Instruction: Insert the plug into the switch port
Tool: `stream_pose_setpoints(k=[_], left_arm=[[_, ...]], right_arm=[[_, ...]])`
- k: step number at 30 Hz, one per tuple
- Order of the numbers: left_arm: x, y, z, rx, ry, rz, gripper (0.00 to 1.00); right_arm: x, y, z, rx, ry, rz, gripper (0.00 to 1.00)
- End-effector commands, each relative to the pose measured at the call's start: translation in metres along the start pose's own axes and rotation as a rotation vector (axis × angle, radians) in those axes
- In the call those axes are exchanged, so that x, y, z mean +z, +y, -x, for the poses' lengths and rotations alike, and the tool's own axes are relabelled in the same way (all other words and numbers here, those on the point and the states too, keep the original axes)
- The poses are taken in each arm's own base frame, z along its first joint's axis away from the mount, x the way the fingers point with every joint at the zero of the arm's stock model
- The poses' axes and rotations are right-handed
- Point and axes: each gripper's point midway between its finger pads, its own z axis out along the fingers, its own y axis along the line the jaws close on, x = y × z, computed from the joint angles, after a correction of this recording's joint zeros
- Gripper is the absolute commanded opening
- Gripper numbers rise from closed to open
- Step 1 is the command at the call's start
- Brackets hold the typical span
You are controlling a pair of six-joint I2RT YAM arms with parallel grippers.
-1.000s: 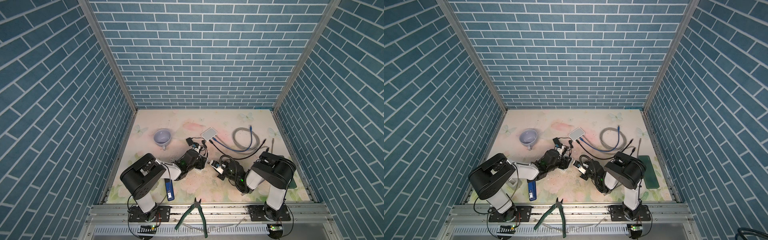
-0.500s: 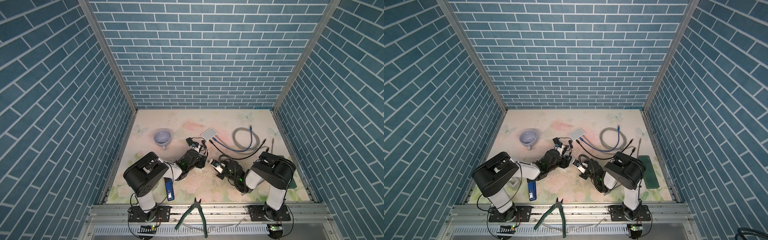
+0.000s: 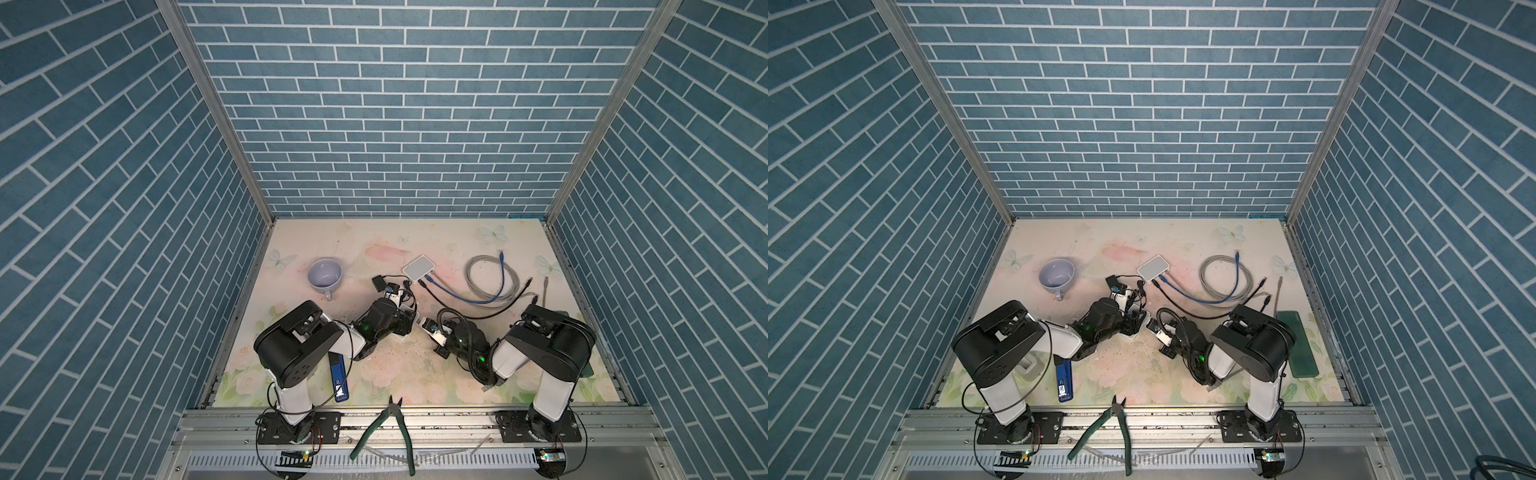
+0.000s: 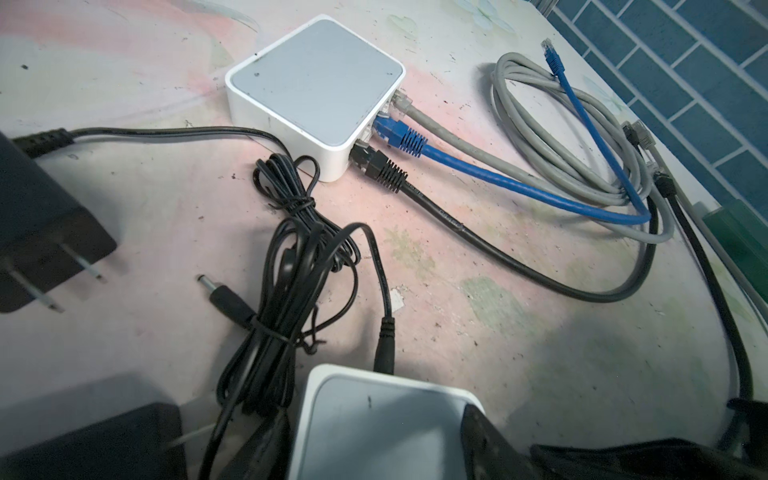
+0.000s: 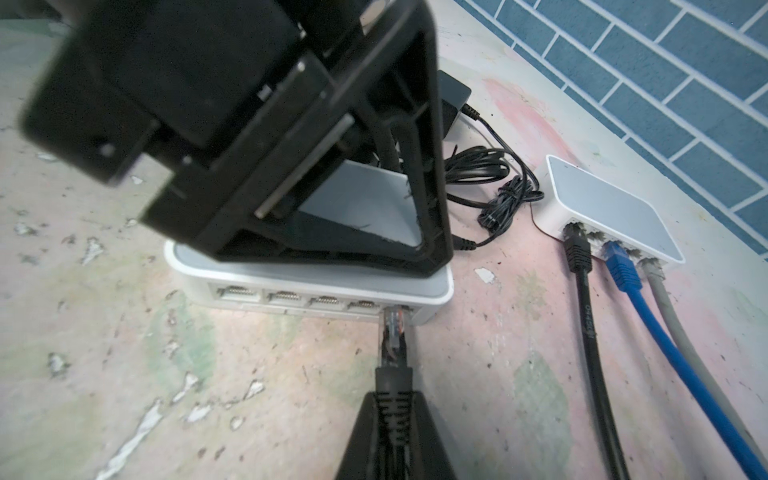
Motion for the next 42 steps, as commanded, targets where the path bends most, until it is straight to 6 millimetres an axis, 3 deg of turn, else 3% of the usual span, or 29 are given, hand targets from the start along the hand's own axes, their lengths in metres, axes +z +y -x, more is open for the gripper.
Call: stream_pose_setpoints(k=[1, 11, 19, 21, 22, 34, 42], left_arm=[[-0.022, -0.114, -0.067, 0.000, 0.311, -0.530, 0.65], [-0.023, -0.075, -0.061, -0.011, 0.253, -0.334, 0.70], [-0.018, -0.062, -0.050, 0.011, 0.249, -0.240, 0.78], [-0.018, -0.057, -0.044, 0.013, 0.236, -0.215, 0.86], [-0.018, -0.056, -0.041, 0.013, 0.229, -0.207, 0.99], [-0.037, -0.046, -0.017, 0.116, 0.231, -0.122, 1.00], [-0.053, -0.029, -0.008, 0.144, 0.240, -0.046, 1.00]], right_arm=[[0.004, 0.006, 0.135, -0.050, -0.445, 0.085, 0.00], [-0.002, -0.011, 0.111, -0.047, -0.342, -0.030, 0.00], [-0.011, -0.011, 0.080, -0.053, -0.239, -0.055, 0.00], [-0.010, -0.009, 0.070, -0.060, -0.204, -0.052, 0.00], [-0.010, -0.008, 0.067, -0.062, -0.192, -0.050, 0.00], [-0.010, -0.001, 0.034, -0.045, -0.130, -0.054, 0.00], [-0.019, -0.002, 0.017, -0.035, -0.087, -0.072, 0.00]])
